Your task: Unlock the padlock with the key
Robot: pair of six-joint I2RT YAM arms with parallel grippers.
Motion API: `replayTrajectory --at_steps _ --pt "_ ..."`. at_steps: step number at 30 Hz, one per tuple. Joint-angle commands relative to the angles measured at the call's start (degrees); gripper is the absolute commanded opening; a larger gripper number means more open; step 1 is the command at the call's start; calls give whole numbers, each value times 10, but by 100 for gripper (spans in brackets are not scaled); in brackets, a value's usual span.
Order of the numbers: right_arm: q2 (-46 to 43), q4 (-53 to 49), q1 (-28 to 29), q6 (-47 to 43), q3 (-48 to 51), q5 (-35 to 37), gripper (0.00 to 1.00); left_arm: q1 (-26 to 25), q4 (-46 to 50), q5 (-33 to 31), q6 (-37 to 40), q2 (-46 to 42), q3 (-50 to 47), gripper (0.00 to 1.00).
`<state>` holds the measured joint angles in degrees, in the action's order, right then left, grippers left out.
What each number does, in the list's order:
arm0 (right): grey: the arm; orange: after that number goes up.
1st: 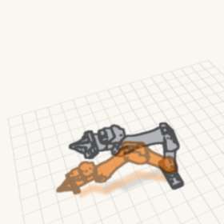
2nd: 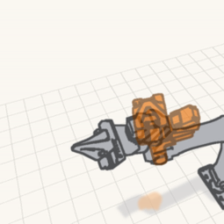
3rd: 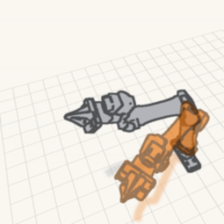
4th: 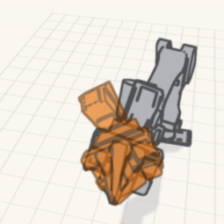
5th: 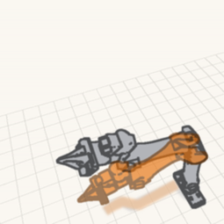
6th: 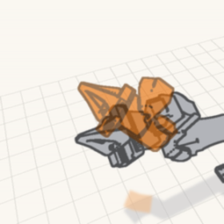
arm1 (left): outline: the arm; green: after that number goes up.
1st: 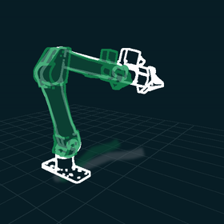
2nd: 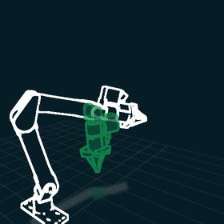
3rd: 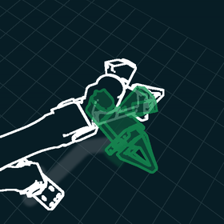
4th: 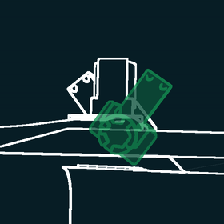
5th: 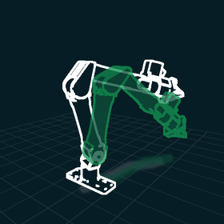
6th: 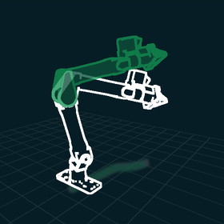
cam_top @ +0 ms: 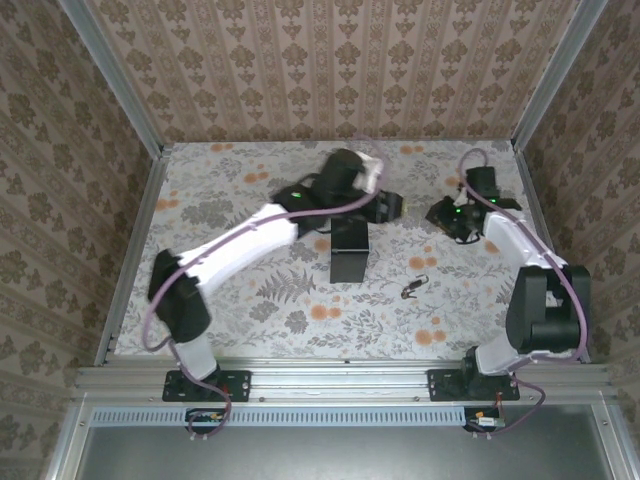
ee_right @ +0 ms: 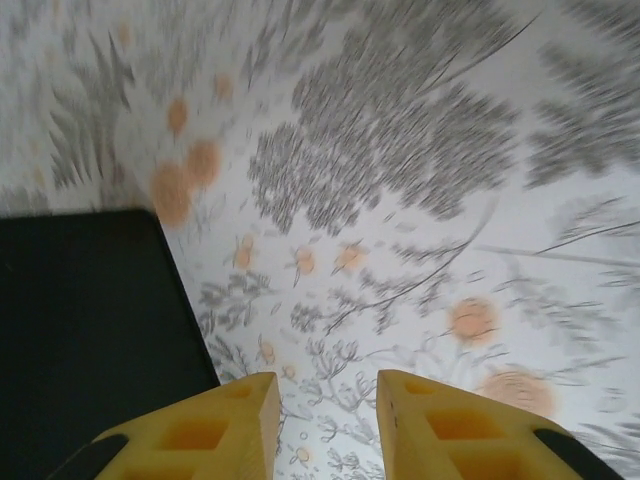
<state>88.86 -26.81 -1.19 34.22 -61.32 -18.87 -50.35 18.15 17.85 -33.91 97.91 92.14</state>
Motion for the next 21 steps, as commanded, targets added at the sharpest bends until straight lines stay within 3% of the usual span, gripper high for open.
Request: replayTrajectory --at_steps 1,4,7,13,21 --pt "34 32 60 0 -5 -30 31 66 -4 3 -23 -58 -85 46" --pt "70 74 113 31 -4 -38 29 138 -22 31 -30 -95 -158 45" --pt "96 117 156 69 0 -38 23 176 -61 66 -44 -104 -224 44" --pt "125 174 208 117 6 -61 4 179 -144 136 -89 -91 -292 35" --pt "175 210 258 145 -28 -84 1 175 -256 165 -163 -92 -342 32"
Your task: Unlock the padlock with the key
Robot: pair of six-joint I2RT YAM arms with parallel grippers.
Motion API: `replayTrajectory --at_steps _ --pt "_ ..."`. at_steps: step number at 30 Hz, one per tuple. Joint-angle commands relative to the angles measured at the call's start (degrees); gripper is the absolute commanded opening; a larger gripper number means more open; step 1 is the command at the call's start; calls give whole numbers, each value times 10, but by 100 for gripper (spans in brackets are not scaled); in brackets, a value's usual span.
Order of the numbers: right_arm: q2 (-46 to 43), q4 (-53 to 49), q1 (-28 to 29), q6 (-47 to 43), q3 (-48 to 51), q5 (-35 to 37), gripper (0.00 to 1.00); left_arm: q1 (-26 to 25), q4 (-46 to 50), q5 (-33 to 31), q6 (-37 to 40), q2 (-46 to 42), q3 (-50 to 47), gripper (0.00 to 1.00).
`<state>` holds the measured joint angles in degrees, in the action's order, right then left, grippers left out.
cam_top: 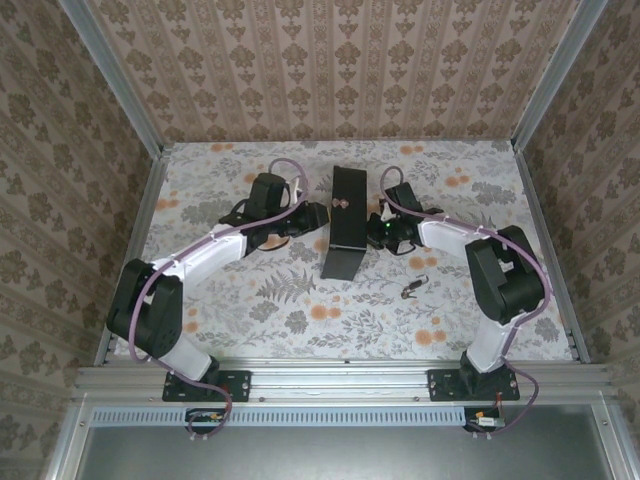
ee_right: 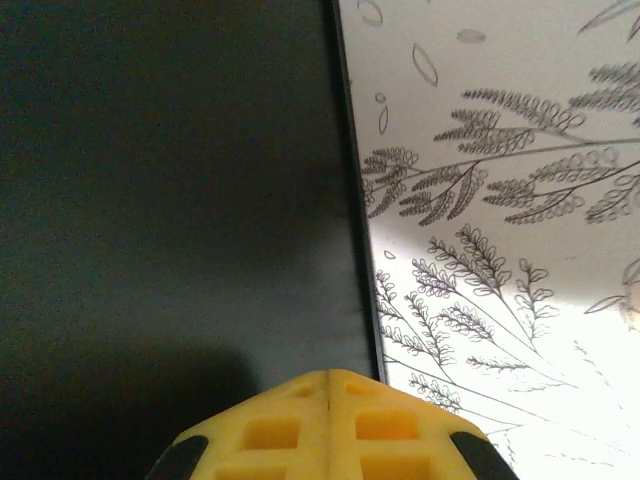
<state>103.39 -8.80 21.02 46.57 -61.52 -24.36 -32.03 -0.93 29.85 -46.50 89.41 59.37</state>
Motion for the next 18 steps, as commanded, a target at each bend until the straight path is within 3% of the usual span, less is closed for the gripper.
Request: replayTrajectory --at_steps 1,8,12,15,18 --pt "42 27 45 22 -41 -29 1 -7 -60 39 -35 -12 -17 31" --pt "100 -56 84 -14 -143 19 5 5 103 -81 72 -74 6 31" --pt "100 -181 73 -86 -184 127 10 -6 179 -121 128 -75 34 31" --pt "83 -183 47 -97 -165 132 11 -6 171 -130 127 -66 23 31" --pt "75 -238 43 -139 -180 180 12 -3 166 -143 128 -56 18 31"
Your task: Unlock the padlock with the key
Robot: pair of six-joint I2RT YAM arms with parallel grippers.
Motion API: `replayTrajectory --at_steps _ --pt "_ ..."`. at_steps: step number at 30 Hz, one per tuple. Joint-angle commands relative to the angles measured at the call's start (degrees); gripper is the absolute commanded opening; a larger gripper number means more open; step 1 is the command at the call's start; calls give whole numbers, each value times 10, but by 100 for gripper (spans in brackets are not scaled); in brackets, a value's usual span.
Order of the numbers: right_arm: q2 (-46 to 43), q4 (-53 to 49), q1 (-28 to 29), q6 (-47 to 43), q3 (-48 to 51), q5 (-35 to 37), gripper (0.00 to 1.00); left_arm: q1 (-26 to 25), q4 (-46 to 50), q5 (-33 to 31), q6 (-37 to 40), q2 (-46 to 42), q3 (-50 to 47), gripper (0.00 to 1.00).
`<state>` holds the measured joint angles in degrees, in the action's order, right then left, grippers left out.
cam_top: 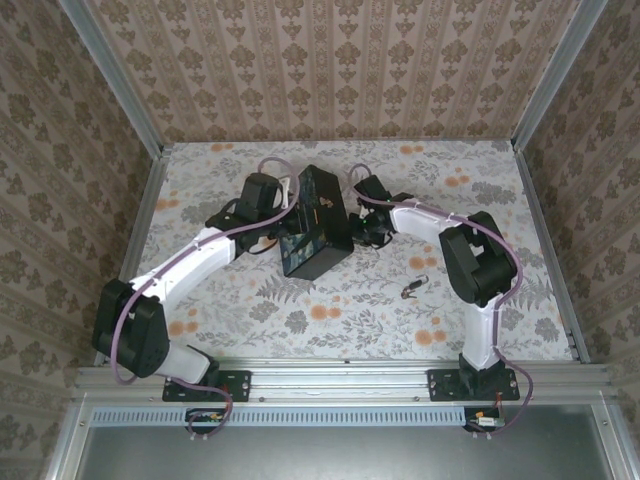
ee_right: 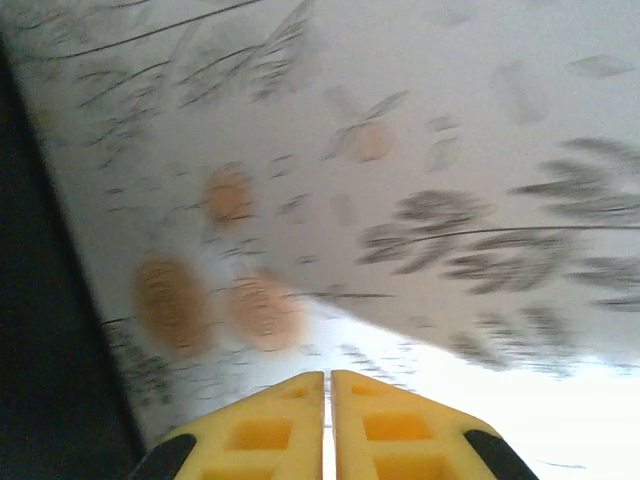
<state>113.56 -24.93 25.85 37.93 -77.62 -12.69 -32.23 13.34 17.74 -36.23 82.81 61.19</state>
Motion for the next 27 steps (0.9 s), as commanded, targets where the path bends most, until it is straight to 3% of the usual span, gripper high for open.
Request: replayTrajectory --at_steps 1,6,13,16,17,18,19,20,24,27 --pt "-29 -90 -5 -66 -21 75 12 0 18 -23 26 13 0 31" --pt "-55 -19 -12 -71 30 32 16 26 -15 15 14 28 2 32" --pt "-67 -8 -13 -71 56 32 16 58 27 22 53 28 39 32" --pt "-86 -6 -20 -69 71 28 18 95 59 3 127 23 48 42" --pt "-96 -4 -26 -70 80 27 23 97 74 -30 159 21 51 53" --pt "-110 0 -38 -73 91 27 35 104 83 -57 193 20 50 97" --pt "-125 1 -52 -78 101 31 58 112 84 -87 216 17 42 100" --pt "-141 3 -66 -84 111 39 97 120 80 -117 227 13 33 100" --pt "-248 15 -119 -142 164 162 100 177 -61 -177 304 -69 -99 100" --pt "-357 132 -149 -199 274 286 100 228 -160 -225 416 -109 -214 100"
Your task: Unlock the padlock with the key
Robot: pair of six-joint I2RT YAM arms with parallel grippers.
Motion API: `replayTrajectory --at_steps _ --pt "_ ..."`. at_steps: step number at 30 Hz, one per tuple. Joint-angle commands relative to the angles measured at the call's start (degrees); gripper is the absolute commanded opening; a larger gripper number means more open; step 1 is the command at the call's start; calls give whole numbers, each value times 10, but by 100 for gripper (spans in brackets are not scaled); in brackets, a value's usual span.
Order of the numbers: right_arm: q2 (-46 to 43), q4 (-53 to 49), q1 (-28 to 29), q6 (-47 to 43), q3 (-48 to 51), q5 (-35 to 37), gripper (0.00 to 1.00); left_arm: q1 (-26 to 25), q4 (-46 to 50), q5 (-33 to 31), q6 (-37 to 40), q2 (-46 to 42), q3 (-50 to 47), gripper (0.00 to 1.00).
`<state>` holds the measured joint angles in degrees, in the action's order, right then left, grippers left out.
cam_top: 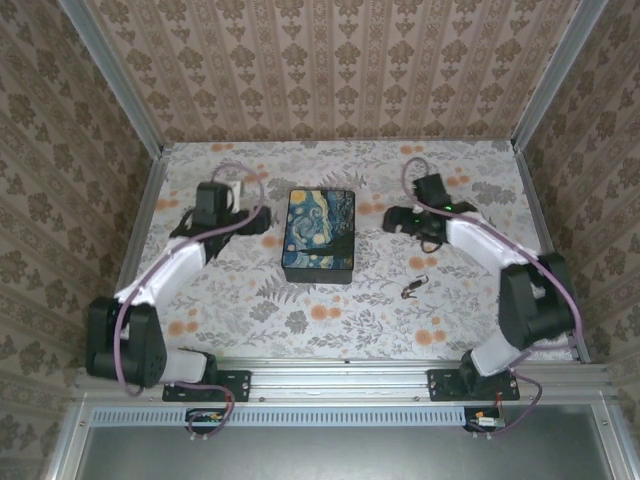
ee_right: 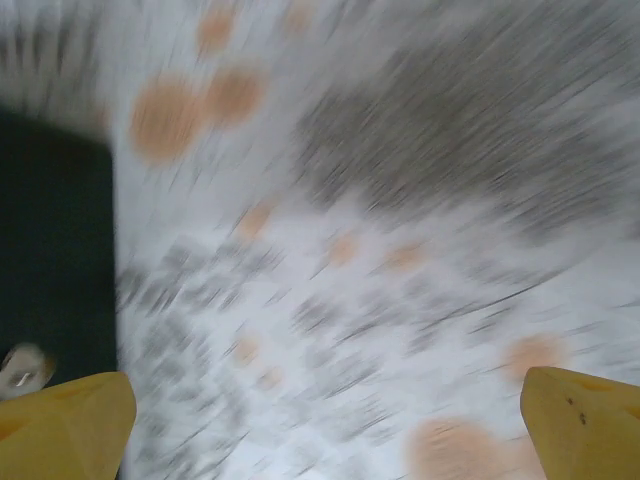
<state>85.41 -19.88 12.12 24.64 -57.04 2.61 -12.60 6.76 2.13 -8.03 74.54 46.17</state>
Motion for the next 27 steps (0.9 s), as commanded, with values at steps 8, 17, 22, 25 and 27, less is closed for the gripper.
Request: replayTrajectory --at_steps 8,17,22,25,27 --pt "-119 482 -47 -211 287 175 100 138 -442 -8 97 57 -205 100" --pt "42 760 -84 -224 355 121 100 113 -564 -10 123 134 -233 100" --pt "22 700 -96 -210 345 100 100 105 -569 -33 126 139 -233 100" --pt "24 704 -98 -210 346 97 100 117 -562 -13 118 138 -229 100" --pt "23 703 -98 -210 345 97 100 105 -573 -34 124 137 -236 100"
